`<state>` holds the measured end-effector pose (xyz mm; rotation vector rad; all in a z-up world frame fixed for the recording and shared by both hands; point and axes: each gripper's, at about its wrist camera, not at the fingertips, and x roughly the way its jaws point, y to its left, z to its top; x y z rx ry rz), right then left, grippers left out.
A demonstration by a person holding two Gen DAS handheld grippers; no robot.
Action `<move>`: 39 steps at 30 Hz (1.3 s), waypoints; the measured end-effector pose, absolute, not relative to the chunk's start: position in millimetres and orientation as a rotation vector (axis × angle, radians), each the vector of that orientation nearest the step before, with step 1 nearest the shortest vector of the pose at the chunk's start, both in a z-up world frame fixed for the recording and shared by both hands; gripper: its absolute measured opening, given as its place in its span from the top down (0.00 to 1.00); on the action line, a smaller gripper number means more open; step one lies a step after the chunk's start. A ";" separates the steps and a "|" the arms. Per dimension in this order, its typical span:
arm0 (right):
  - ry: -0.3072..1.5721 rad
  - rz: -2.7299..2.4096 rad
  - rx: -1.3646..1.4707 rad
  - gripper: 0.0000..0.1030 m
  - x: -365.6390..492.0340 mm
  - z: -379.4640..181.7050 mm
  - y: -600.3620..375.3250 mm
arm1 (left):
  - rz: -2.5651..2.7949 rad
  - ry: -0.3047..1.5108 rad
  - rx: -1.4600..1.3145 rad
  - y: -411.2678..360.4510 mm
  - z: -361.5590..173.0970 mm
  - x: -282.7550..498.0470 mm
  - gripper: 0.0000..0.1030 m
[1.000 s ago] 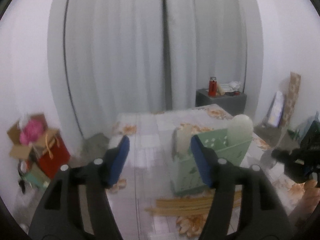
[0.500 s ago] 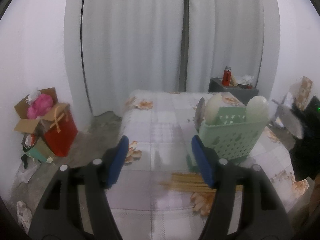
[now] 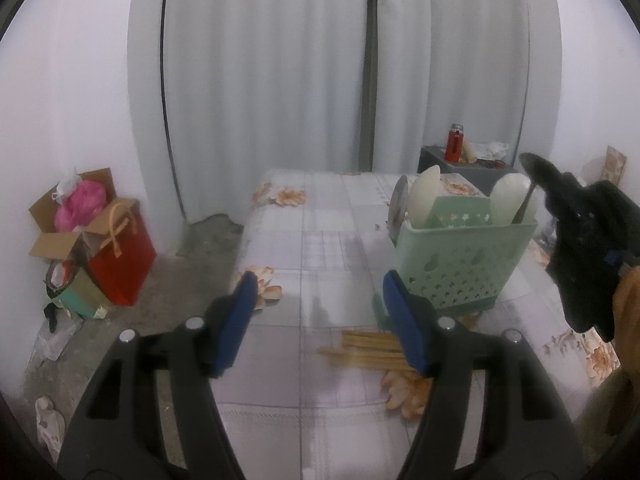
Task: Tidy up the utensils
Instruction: 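Drop the white spoon into the basket with the left gripper while the right gripper lifts the metal utensil, then open the right gripper to release the metal utensil into the basket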
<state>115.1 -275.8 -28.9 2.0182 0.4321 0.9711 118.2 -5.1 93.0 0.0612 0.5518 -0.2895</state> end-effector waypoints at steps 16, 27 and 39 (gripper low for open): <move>0.314 0.711 2.221 0.77 105.6 -67.2 -324.0 | -0.281 0.572 0.055 -3.0 89.2 119.4 0.40; 0.309 0.612 2.058 0.59 69.9 -64.0 -367.3 | -0.287 0.612 0.028 -2.2 73.7 118.7 0.39; 0.911 0.368 1.070 0.59 89.3 -34.3 -336.9 | -0.430 0.860 -0.176 -17.7 15.1 115.0 0.39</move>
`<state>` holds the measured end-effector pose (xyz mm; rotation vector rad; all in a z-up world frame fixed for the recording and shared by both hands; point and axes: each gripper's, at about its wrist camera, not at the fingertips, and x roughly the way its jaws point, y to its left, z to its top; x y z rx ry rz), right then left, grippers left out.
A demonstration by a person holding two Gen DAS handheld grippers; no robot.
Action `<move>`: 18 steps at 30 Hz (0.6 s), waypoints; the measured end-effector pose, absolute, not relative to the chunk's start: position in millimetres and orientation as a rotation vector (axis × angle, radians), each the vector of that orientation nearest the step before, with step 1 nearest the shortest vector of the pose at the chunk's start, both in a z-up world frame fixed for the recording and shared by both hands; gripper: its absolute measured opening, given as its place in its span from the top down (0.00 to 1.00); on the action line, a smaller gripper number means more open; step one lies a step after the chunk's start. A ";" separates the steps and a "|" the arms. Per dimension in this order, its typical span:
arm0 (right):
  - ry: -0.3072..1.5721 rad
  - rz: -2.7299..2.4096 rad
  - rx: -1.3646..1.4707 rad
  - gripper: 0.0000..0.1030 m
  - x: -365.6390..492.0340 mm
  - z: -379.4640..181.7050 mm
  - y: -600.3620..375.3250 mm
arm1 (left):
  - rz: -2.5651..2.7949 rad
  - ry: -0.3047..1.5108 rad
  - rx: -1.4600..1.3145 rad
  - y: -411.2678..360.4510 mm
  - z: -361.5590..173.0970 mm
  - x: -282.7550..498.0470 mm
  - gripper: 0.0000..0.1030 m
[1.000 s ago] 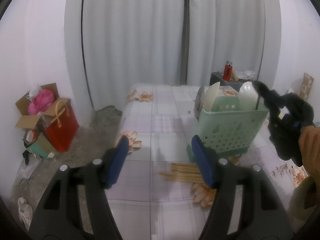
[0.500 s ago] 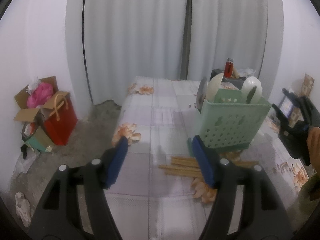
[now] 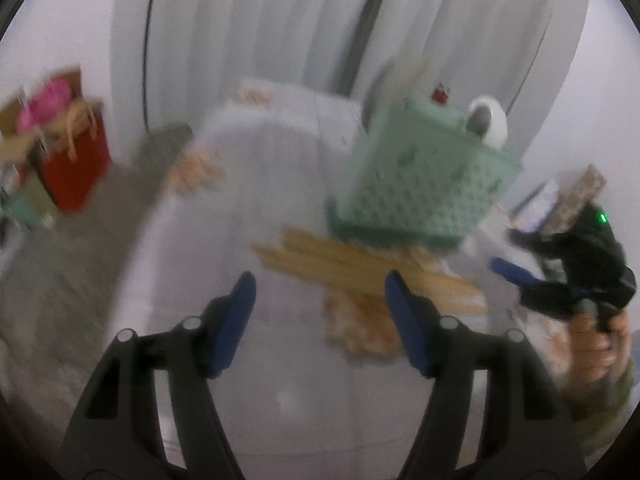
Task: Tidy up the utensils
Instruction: 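Open the right gripper to release the metal utensil into the basket, then grasp a wooden chopstick with the right gripper while the left gripper grasps another chopstick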
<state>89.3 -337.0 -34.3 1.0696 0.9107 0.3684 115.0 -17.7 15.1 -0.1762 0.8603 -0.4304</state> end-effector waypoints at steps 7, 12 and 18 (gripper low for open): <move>1.002 0.218 0.431 0.59 131.2 -22.7 -292.2 | -0.616 1.032 -0.396 -31.8 -30.8 112.0 0.76; 1.034 0.197 0.265 0.61 138.6 -34.9 -276.5 | -0.693 1.079 -0.489 -42.8 -47.5 107.2 0.76; 1.049 0.223 0.265 0.77 122.2 -35.5 -264.4 | -0.697 1.074 -0.525 -50.7 -52.7 104.4 0.76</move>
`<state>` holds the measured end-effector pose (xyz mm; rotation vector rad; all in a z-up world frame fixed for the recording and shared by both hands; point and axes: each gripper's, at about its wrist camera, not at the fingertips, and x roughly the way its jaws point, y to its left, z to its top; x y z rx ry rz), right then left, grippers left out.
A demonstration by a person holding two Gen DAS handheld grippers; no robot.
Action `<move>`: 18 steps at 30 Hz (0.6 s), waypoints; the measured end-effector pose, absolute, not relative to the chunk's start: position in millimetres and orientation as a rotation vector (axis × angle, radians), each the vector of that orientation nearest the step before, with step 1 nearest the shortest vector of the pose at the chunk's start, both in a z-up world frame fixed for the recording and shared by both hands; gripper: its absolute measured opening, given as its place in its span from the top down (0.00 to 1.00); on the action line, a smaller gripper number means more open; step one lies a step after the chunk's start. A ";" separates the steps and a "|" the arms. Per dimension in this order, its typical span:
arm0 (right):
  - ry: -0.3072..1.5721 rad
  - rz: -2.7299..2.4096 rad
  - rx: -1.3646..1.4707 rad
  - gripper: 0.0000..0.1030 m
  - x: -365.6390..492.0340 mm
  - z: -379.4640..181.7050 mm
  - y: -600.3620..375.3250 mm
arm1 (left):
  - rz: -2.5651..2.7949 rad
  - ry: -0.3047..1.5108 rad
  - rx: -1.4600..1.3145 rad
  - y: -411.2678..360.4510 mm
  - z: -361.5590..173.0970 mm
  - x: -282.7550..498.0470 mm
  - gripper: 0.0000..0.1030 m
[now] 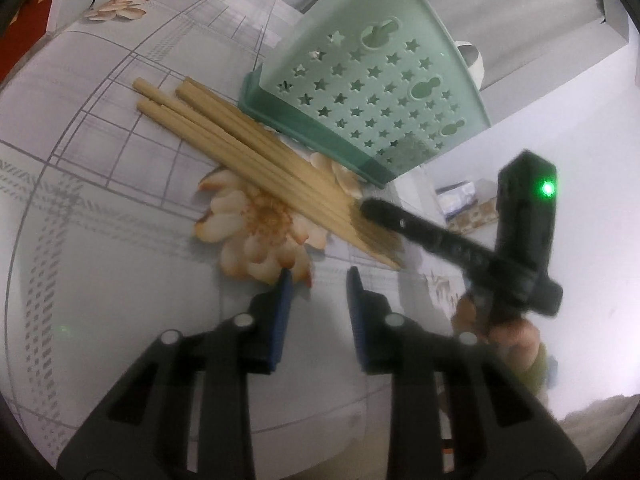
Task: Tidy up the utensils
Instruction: 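Grasp a wooden chopstick with the right gripper while the left gripper grasps another chopstick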
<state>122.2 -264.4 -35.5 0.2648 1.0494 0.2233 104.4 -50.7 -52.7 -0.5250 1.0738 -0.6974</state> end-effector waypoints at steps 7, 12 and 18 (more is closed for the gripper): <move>1.061 0.284 0.326 0.86 97.7 -39.4 -249.0 | -0.671 1.073 -0.508 -52.4 -46.3 108.7 0.75; 1.077 0.354 0.369 0.89 83.8 -41.0 -221.1 | -0.583 1.072 -0.444 -50.8 -40.0 108.3 0.82; 1.077 0.399 0.373 0.91 72.8 -43.3 -195.6 | -0.489 1.063 -0.390 -38.5 -35.3 109.0 0.94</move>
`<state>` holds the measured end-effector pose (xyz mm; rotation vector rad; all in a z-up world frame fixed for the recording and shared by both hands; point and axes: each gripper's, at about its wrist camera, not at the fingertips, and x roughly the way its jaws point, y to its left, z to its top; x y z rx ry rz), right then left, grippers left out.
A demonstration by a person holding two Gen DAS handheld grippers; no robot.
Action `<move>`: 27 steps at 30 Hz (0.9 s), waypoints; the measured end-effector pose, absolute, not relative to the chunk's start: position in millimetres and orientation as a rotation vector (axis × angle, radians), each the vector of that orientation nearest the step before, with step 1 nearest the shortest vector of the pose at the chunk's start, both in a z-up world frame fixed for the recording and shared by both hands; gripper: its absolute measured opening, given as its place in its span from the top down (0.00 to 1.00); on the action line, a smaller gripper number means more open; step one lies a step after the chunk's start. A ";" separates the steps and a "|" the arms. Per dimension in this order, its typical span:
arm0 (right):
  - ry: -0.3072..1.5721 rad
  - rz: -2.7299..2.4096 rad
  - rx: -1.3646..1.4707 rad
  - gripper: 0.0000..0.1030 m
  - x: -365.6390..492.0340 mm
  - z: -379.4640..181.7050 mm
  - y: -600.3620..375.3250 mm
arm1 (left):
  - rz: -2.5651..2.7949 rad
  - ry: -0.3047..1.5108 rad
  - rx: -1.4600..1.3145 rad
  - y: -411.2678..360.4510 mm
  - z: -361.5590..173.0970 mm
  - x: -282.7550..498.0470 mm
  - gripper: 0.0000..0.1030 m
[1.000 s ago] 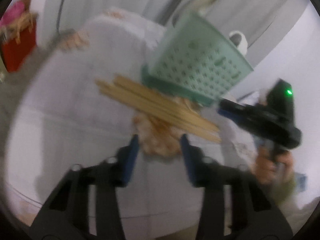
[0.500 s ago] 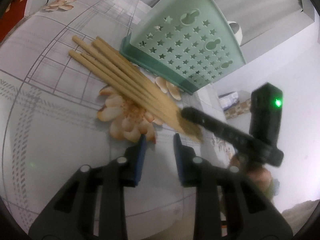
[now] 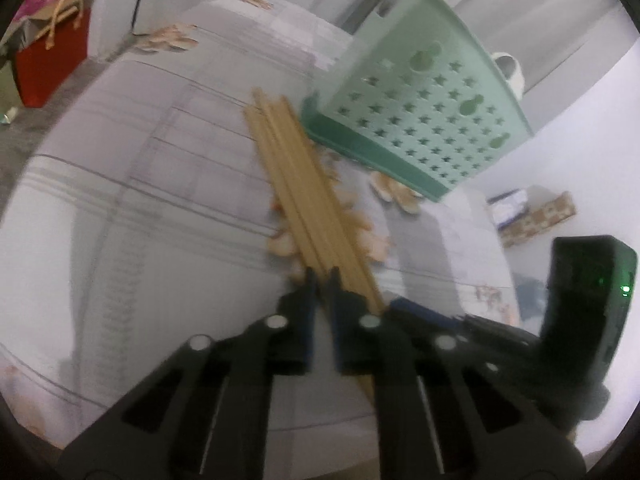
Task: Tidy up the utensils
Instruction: 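Grasp a wooden chopstick with the right gripper while the left gripper grasps another chopstick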
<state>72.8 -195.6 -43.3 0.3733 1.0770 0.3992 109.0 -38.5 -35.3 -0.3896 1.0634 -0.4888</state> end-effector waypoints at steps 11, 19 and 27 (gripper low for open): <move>1.050 0.315 0.330 0.96 73.0 -43.0 -205.7 | -0.446 1.045 -0.330 -29.1 -31.6 111.7 0.95; 1.040 0.304 0.317 0.95 73.8 -42.0 -203.0 | -0.440 0.989 -0.281 -41.9 -31.5 121.1 0.88; 1.036 0.307 0.326 0.95 69.1 -41.4 -207.8 | -0.418 0.962 -0.219 -44.7 -30.9 121.3 0.92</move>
